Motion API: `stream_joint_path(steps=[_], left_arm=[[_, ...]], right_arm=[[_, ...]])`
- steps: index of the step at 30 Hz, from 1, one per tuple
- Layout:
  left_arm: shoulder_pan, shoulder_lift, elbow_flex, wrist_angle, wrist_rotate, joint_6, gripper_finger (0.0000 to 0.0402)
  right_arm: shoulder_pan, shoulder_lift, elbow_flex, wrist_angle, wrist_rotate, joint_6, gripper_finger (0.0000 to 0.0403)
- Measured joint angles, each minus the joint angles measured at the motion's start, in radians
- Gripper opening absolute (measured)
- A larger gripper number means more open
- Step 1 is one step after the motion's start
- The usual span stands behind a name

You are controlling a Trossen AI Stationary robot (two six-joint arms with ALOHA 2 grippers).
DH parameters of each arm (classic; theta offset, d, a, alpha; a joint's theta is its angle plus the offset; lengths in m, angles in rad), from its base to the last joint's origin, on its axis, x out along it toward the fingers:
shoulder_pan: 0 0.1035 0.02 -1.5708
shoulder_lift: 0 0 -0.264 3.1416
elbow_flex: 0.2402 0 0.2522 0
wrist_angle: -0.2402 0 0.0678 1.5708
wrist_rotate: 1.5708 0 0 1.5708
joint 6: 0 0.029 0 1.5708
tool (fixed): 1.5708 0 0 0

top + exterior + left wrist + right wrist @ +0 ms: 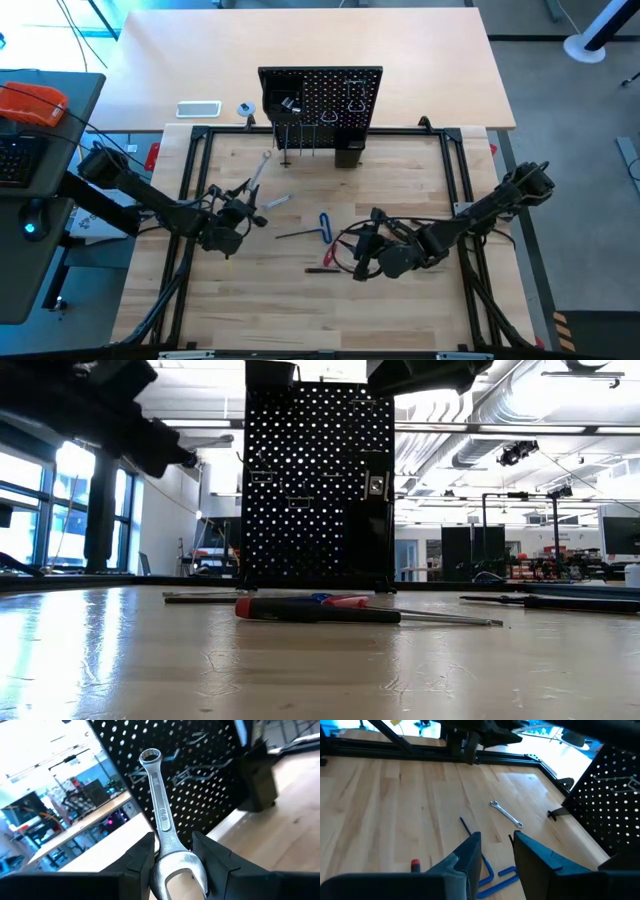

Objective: Hang tools onto peg board
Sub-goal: Hang the wrench on the pegboard

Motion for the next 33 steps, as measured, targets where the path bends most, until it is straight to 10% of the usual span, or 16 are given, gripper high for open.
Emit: stream_joint_path(steps=[33], left_arm=[[0.117,0.001,-0.01,0.184,0.106,0.179,0.0106]], right_arm=[[-0.082,0.001,0.0,0.0,-0.068,-0.02,0.0108]])
